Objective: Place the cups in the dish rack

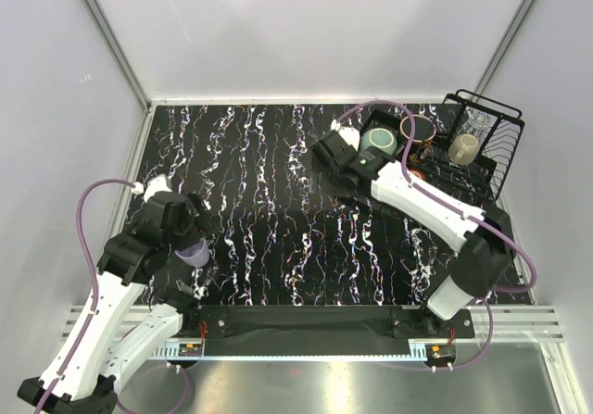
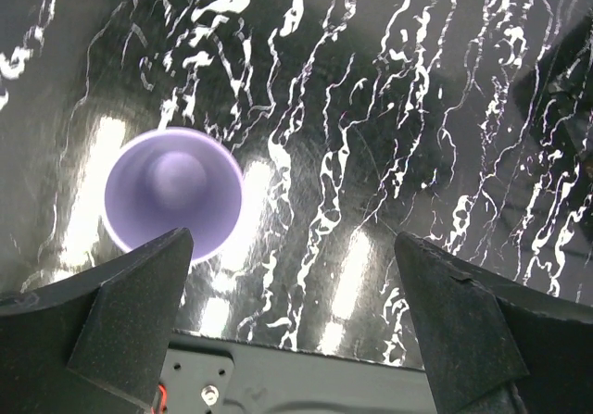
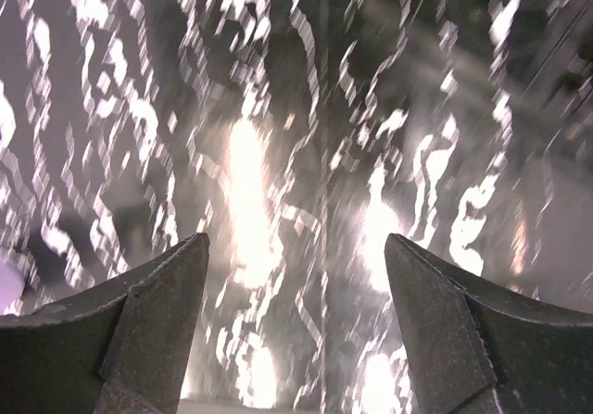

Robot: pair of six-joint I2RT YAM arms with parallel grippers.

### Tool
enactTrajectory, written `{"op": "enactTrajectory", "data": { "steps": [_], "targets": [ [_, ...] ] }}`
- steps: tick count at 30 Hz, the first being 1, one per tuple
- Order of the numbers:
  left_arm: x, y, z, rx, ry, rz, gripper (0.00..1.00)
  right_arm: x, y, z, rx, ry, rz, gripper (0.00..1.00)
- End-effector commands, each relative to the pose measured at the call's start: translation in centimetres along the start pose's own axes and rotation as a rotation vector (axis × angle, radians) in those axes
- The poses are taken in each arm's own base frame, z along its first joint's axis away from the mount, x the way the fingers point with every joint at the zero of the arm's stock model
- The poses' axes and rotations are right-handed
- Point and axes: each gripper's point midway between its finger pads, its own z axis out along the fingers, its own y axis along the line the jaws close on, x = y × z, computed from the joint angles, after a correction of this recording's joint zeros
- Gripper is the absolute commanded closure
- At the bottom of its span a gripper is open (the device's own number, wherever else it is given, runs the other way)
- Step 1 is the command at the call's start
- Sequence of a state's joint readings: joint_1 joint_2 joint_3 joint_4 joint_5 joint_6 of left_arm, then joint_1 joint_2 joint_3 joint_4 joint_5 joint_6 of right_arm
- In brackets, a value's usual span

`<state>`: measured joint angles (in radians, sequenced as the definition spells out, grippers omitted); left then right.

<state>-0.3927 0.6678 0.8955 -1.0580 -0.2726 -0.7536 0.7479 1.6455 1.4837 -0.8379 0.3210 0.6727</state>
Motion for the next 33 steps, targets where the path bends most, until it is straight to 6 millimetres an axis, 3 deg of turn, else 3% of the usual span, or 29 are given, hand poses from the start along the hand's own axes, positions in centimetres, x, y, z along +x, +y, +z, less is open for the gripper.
{"op": "enactTrajectory", "data": {
  "steps": [1,6,10,13,24,31,33],
  "targets": [
    [-0.7,0.6,-0.5,-0.055,-0.026,-0.088,0.03,2.0,0.4,-3.0,-0.019,-0.006,0.057,0.16],
    [-0.6,1.7,0.6,-0.147,-0.017,-0.067,0.05,6.5,2.0,-4.9,-0.055,0.025,0.073,0.16],
    [-0.7,2.1,1.8,-0.237,0.013,-0.039,0.08,9.1,3.2,-6.1,-0.109,0.041,0.085,0.16],
    [-0.7,2.4,2.9,-0.298,0.029,-0.022,0.1,9.8,2.9,-7.4,-0.109,0.038,0.079,0.16],
    [-0.1,3.0,5.2,-0.374,0.06,-0.014,0.23,8.1,-0.2,-12.4,-0.204,-0.066,0.214,0.16],
    [2.6,3.8,7.7,-0.391,0.182,-0.035,0.3,8.7,-1.3,-12.4,-0.197,-0.059,0.228,0.16],
    [3.3,4.0,8.5,-0.395,0.21,-0.039,0.41,9.2,-1.2,-12.1,-0.194,-0.042,0.224,0.16]
  ]
}}
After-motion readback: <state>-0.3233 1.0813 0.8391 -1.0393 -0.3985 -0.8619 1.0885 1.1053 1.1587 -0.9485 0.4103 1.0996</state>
